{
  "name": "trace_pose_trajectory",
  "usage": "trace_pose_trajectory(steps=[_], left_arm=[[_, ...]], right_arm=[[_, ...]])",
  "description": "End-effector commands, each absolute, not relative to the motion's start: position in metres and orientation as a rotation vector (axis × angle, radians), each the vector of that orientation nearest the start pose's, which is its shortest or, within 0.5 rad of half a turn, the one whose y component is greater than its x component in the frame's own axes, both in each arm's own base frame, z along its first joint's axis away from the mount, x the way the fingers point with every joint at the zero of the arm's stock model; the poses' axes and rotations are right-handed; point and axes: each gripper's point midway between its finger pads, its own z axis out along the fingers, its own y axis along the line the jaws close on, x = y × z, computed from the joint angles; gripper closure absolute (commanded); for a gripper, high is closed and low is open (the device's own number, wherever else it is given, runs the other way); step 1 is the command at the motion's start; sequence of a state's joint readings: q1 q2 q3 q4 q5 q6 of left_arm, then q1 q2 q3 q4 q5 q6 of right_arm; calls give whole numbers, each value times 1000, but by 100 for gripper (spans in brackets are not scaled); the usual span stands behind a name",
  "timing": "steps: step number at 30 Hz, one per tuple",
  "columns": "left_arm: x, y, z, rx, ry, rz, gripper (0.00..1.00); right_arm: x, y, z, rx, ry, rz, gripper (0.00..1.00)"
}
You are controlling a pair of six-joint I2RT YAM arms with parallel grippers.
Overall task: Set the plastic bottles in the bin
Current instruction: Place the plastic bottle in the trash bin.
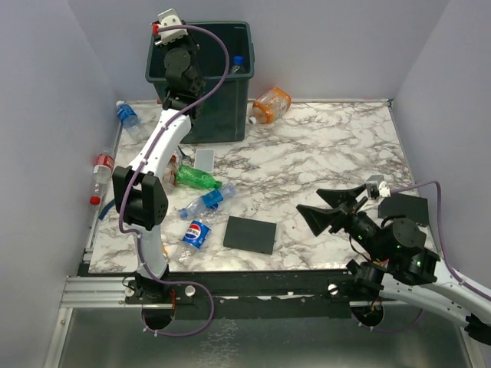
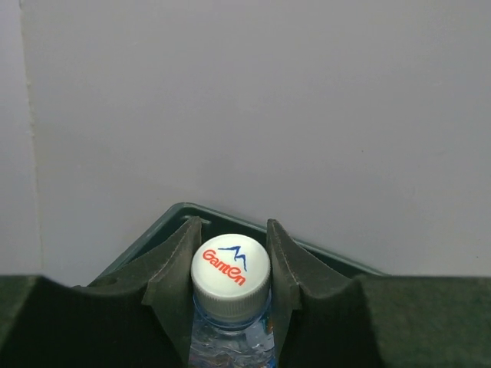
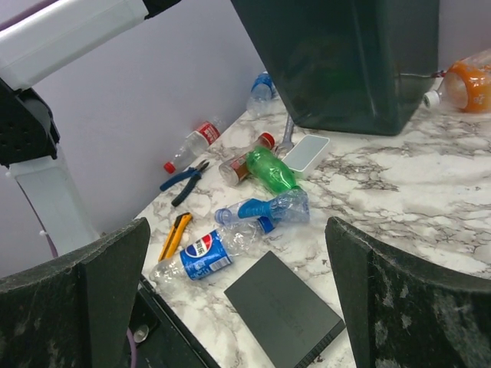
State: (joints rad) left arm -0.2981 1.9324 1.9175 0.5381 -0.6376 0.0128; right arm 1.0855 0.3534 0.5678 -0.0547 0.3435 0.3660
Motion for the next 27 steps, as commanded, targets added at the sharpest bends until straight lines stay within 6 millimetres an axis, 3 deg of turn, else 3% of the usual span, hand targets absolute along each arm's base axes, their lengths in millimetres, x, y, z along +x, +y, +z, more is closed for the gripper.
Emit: trace_pose_trajectory(steps=[1, 3, 4, 10, 13, 16, 19, 22, 24, 27], left_arm=[[565, -55, 509, -459, 1062, 106, 40], [565, -57, 508, -455, 1074, 95, 4], [565, -58, 511, -463, 1071, 69, 1], [534, -81, 561, -440, 992, -83, 1], [507, -119, 582, -370, 992, -175, 1], [468, -169, 589, -248, 1043, -259, 1], [425, -219, 565, -98, 1137, -346, 1], [385, -245, 517, 9, 1252, -430, 1], [367, -243, 475, 30, 1356, -441, 1], [344, -220, 416, 21, 1505, -390, 1]], right_arm=[[161, 189, 304, -203, 1499, 890, 0], [162, 189, 303, -212, 1504, 879, 0], [162, 189, 303, -215, 1506, 874, 0], [164, 188, 310, -223, 1511, 845, 0], [167, 187, 313, -209, 1510, 834, 0], [174, 185, 312, -178, 1524, 792, 0], [187, 184, 307, -158, 1567, 699, 0], [197, 186, 300, -155, 1622, 609, 0], [202, 190, 295, -167, 1649, 563, 0], [209, 199, 279, -186, 1702, 518, 0]])
